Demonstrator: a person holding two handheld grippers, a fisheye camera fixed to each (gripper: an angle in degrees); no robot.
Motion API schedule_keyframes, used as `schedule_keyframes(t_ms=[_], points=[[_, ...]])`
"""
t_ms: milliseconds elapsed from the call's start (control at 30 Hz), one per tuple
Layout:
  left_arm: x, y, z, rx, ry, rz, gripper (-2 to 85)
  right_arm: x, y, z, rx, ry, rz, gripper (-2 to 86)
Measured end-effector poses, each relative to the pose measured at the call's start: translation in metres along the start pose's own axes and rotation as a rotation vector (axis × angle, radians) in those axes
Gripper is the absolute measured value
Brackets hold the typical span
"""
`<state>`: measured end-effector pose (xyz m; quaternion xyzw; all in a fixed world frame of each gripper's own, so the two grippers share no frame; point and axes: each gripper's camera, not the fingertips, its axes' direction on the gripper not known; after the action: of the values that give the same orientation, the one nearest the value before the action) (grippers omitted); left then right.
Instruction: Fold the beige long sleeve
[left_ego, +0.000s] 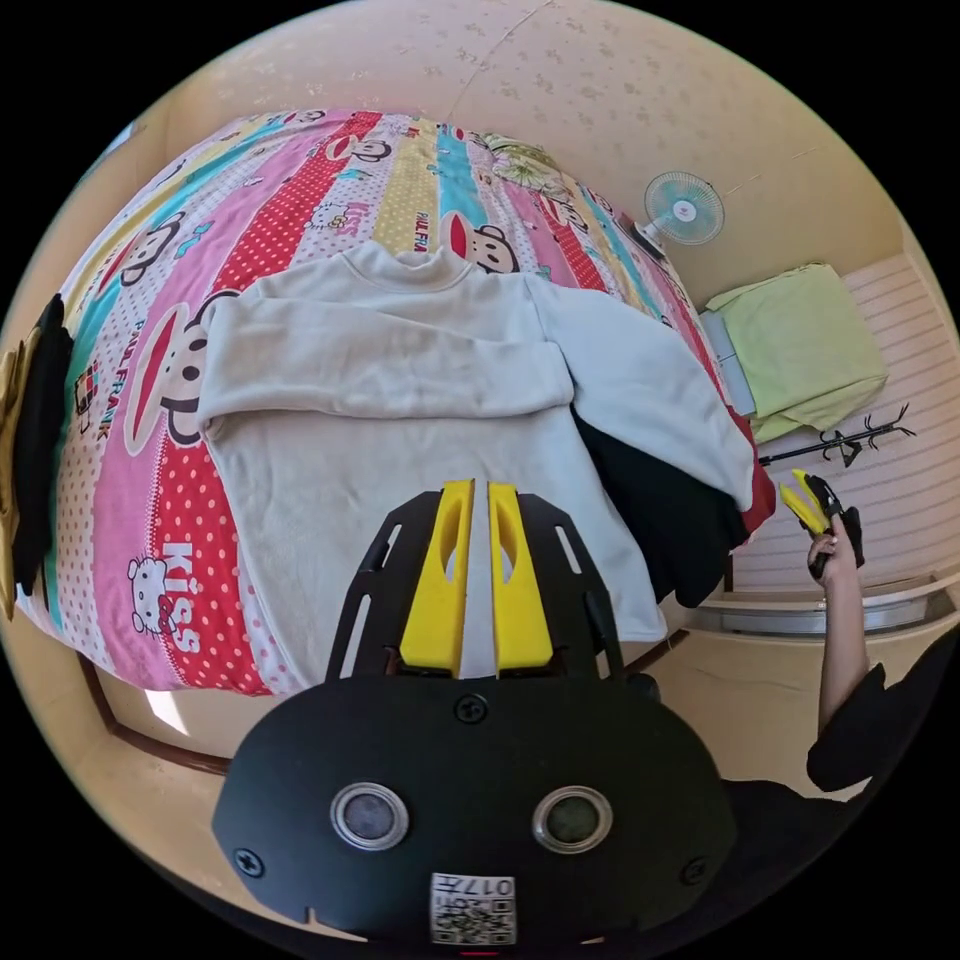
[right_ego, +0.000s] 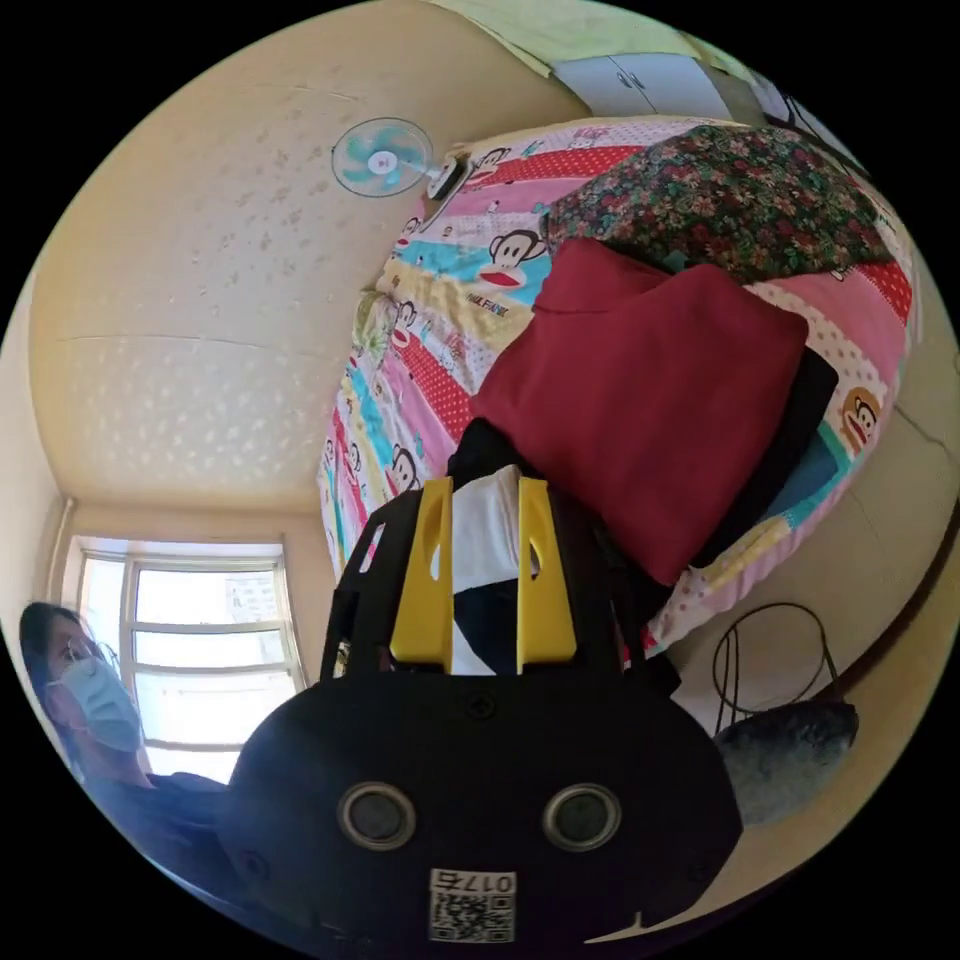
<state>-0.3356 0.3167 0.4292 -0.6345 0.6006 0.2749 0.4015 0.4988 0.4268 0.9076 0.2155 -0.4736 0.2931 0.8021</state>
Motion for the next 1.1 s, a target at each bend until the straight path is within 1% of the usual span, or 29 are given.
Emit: schedule_keyframes(t_ms=[33, 67, 167, 200, 233, 333, 400, 433, 500, 533, 567, 600, 633, 700, 733, 800, 833, 900, 933, 1000, 1067, 1100], points=[[-0.002, 0.003, 0.0, -0.007, 0.001, -0.004, 3.8, -0.001, 0.006, 0.001, -0.005, -0.013, -0.026, 8.9], [-0.006, 0.008, 0.001, -0.023, 0.002, -0.014, 3.7, -0.002, 0.016, 0.008, -0.032, 0.015, -0.056, 9.0], [-0.02, 0.019, -0.001, -0.049, 0.006, -0.06, 3.8, 0.005, 0.029, 0.041, -0.147, 0.189, -0.057, 12.3], [-0.026, 0.022, -0.003, -0.052, 0.011, -0.077, 3.7, 0.008, 0.03, 0.051, -0.154, 0.2, -0.065, 14.0], [-0.028, 0.024, -0.004, -0.052, 0.012, -0.084, 3.7, 0.009, 0.03, 0.056, -0.151, 0.194, -0.073, 13.8], [-0.039, 0.029, -0.008, -0.057, 0.001, -0.104, 3.7, 0.016, 0.025, 0.081, -0.161, 0.146, -0.053, 11.4], [-0.047, 0.031, -0.011, -0.067, -0.006, -0.116, 3.7, 0.006, 0.02, 0.077, -0.08, 0.092, -0.024, 6.5], [-0.049, 0.032, -0.012, -0.067, -0.006, -0.116, 3.7, -0.002, 0.018, 0.073, -0.058, 0.077, -0.032, 5.8], [-0.056, 0.033, -0.02, -0.051, -0.006, -0.117, 3.7, -0.051, 0.01, 0.048, 0.077, 0.03, -0.139, 3.9], [-0.058, 0.034, -0.022, -0.046, -0.004, -0.118, 3.7, -0.066, 0.008, 0.044, 0.107, 0.034, -0.174, 3.8], [-0.063, 0.035, -0.026, -0.039, 0.005, -0.124, 3.8, -0.1, 0.003, 0.039, 0.157, 0.041, -0.249, 3.4], [-0.068, 0.036, -0.028, -0.038, 0.018, -0.133, 3.9, -0.136, -0.001, 0.041, 0.177, 0.02, -0.344, 3.2], [-0.071, 0.037, -0.029, -0.039, 0.024, -0.14, 4.0, -0.156, -0.003, 0.046, 0.172, -0.005, -0.391, 3.1], [-0.082, 0.042, -0.035, -0.037, 0.046, -0.173, 4.4, -0.226, -0.001, 0.084, 0.092, -0.146, -0.53, 2.9], [-0.085, 0.044, -0.037, -0.035, 0.052, -0.178, 4.5, -0.243, 0.003, 0.099, 0.057, -0.185, -0.562, 2.9], [-0.096, 0.051, -0.046, -0.038, 0.062, -0.2, 4.7, -0.301, 0.028, 0.168, -0.117, -0.331, -0.664, 2.8], [-0.1, 0.052, -0.048, -0.041, 0.063, -0.205, 4.7, -0.312, 0.038, 0.189, -0.162, -0.352, -0.684, 2.8], [-0.116, 0.059, -0.056, -0.054, 0.065, -0.227, 5.2, -0.346, 0.081, 0.279, -0.363, -0.4, -0.737, 2.7], [-0.121, 0.061, -0.059, -0.057, 0.065, -0.232, 5.3, -0.352, 0.093, 0.303, -0.415, -0.405, -0.755, 2.6], [-0.143, 0.067, -0.071, -0.063, 0.058, -0.26, 6.4, -0.361, 0.137, 0.392, -0.679, -0.444, -0.784, 2.7], [-0.164, 0.073, -0.087, -0.048, 0.048, -0.289, 7.5, -0.355, 0.151, 0.423, -0.769, -0.5, -0.723, 2.7], [-0.179, 0.079, -0.099, -0.033, 0.044, -0.315, 8.3, -0.348, 0.153, 0.428, -0.77, -0.499, -0.695, 2.8]])
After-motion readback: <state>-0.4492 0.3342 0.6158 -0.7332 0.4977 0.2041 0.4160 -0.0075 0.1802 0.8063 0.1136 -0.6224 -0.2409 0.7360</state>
